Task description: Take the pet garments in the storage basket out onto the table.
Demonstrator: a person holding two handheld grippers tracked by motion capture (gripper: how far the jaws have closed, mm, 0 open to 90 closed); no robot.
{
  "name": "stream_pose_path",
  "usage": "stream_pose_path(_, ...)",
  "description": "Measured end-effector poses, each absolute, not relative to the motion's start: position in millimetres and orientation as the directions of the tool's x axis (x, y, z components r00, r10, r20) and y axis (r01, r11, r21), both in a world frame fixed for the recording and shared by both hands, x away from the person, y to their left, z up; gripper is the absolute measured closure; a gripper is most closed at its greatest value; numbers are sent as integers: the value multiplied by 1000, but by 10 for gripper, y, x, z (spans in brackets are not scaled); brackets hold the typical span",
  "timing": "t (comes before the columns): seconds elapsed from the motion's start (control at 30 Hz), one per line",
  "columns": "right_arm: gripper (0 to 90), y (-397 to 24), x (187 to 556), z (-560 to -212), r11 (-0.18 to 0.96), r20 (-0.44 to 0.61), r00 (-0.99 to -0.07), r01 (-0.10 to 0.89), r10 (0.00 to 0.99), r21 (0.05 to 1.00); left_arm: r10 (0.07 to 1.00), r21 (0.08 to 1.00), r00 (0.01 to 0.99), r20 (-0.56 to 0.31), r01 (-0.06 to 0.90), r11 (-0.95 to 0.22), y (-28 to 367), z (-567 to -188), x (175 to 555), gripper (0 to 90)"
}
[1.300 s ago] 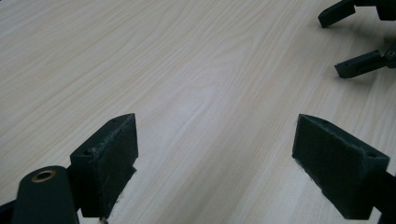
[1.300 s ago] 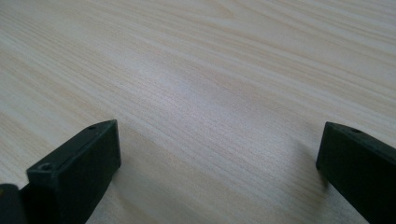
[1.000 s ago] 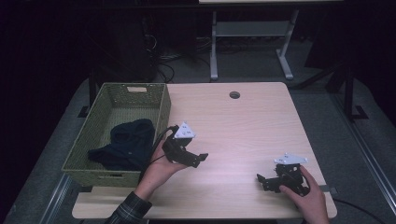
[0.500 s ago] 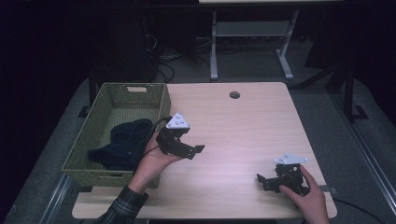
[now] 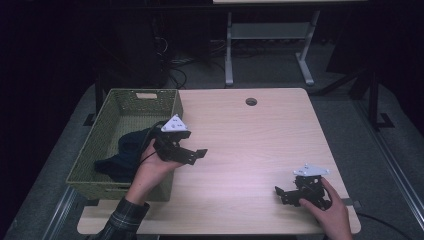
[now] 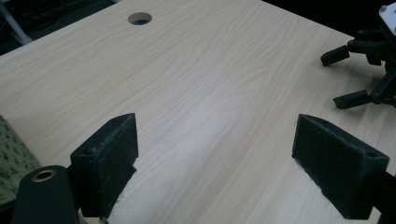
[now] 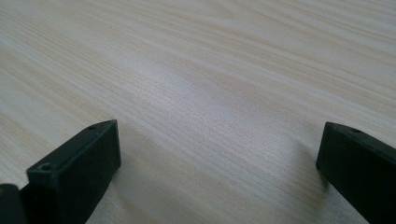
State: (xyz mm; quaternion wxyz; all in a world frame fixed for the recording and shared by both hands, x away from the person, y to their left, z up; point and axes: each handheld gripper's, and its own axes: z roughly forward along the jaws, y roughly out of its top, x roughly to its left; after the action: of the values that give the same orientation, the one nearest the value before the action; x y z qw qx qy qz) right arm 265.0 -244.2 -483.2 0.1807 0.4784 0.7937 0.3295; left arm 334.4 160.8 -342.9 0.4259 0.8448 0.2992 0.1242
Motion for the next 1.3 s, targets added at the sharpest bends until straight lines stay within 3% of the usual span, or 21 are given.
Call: stream_pose_path(1.3,0,-2442,2650,-4831,324,30,-477,641,878,696,752,787,659,-6,468,-403,2516,-3288,3440,141)
